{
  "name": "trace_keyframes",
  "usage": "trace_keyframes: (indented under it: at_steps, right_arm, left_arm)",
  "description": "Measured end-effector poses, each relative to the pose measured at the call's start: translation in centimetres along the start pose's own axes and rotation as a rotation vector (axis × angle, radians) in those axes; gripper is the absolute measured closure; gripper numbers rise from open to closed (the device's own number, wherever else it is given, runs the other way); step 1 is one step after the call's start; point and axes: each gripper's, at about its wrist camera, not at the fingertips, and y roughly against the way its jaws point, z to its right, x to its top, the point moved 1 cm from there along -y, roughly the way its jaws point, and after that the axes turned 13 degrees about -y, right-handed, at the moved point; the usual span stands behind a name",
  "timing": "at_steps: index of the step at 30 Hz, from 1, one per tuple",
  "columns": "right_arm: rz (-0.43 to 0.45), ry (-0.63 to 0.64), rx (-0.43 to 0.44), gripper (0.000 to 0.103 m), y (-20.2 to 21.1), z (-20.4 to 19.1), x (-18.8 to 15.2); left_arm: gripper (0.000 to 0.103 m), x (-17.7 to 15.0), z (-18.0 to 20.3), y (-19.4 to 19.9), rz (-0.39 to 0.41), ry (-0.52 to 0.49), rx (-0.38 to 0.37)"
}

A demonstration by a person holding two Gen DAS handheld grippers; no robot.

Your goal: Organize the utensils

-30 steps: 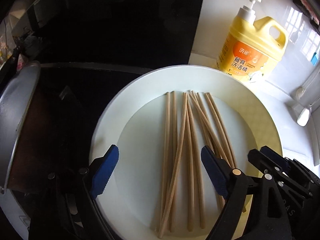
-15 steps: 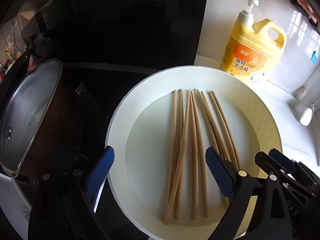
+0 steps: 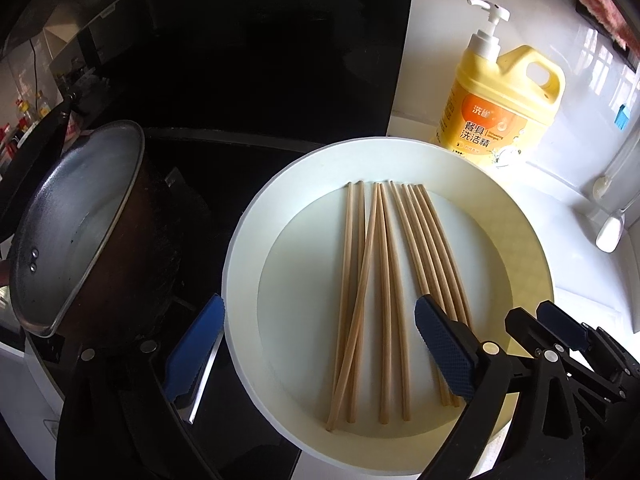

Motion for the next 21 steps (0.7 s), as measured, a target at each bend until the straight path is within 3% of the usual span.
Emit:
trace_keyframes:
  at_steps: [21]
  right_arm:
    - [0.007,-0.002,0.006,0.051,1.1,0.0,-0.5]
  left_arm:
    - [0.008,-0.4,-0.5,0.6,-0.011,0.032,0.001]
